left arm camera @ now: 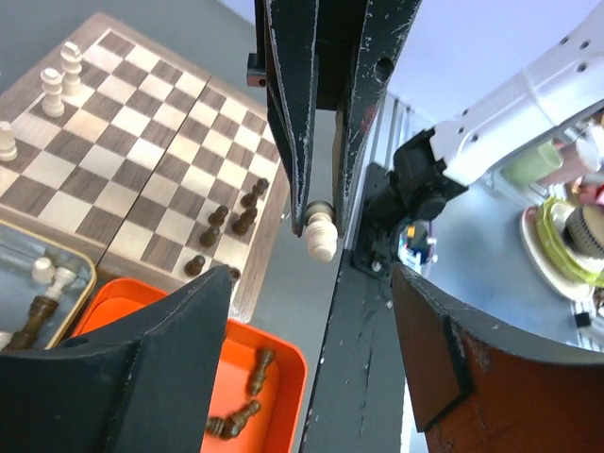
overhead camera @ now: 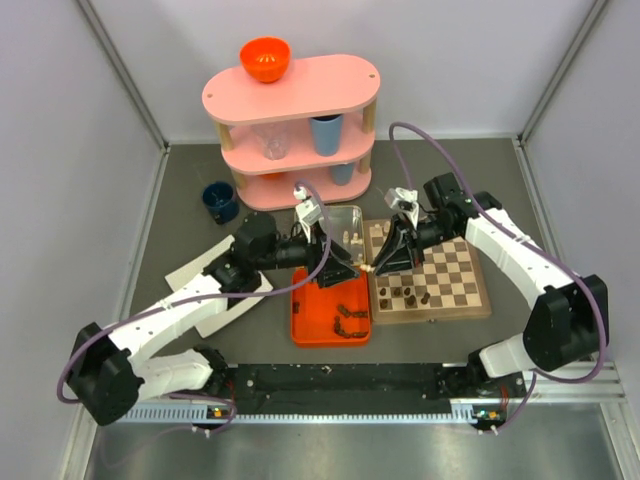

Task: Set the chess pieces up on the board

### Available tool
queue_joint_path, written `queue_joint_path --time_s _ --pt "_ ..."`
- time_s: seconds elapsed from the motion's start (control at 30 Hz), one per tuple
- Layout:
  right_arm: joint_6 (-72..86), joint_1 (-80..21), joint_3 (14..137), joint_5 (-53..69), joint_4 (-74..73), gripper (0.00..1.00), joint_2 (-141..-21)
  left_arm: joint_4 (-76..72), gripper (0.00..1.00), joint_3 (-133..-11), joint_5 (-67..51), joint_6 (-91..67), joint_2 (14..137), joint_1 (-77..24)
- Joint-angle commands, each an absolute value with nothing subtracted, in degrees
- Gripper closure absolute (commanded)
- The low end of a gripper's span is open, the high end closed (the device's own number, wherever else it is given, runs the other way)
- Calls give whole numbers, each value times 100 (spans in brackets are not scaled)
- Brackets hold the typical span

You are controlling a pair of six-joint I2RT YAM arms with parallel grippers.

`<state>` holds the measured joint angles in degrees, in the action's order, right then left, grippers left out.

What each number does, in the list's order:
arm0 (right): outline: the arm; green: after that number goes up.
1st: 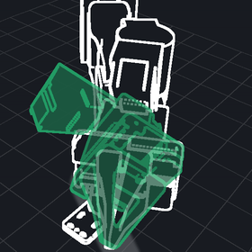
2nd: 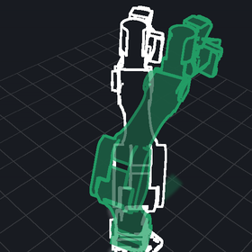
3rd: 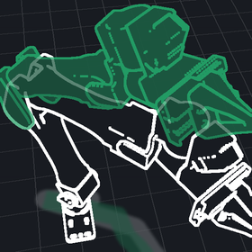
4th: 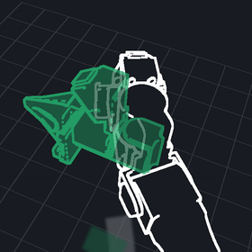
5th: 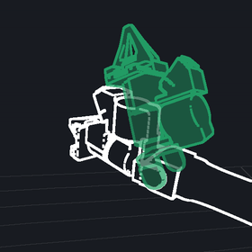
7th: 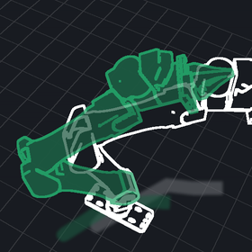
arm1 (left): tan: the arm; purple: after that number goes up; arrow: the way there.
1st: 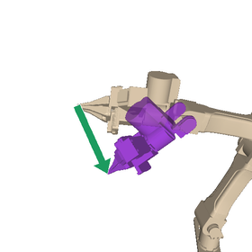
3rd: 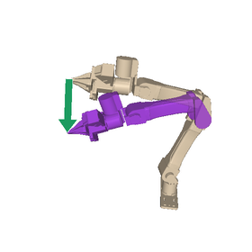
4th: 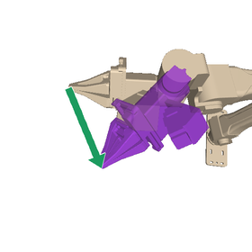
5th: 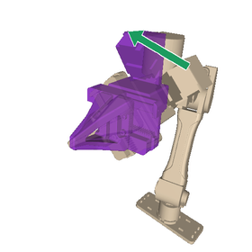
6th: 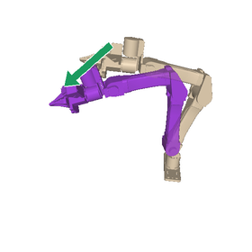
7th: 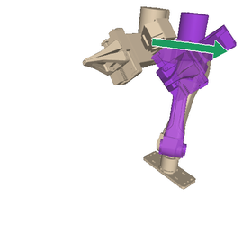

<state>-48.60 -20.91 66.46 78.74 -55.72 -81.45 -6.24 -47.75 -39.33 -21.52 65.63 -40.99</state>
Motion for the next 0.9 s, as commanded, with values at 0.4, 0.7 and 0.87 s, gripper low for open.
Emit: queue_joint_path --time_s 0.4,0.7,0.87 --pt "-4685 -1960 6926 8719 -5511 97 -8376 -4948 30 -3472 -2742 -3867 6618 -4438" --pt "-4649 -1872 6952 8798 -5520 97 -8367 -4290 35 -3691 -2839 -3419 6767 -4579" --pt "-4641 -1793 6952 8833 -5511 97 -8350 -4280 36 -3683 -2909 -3357 6882 -4658"
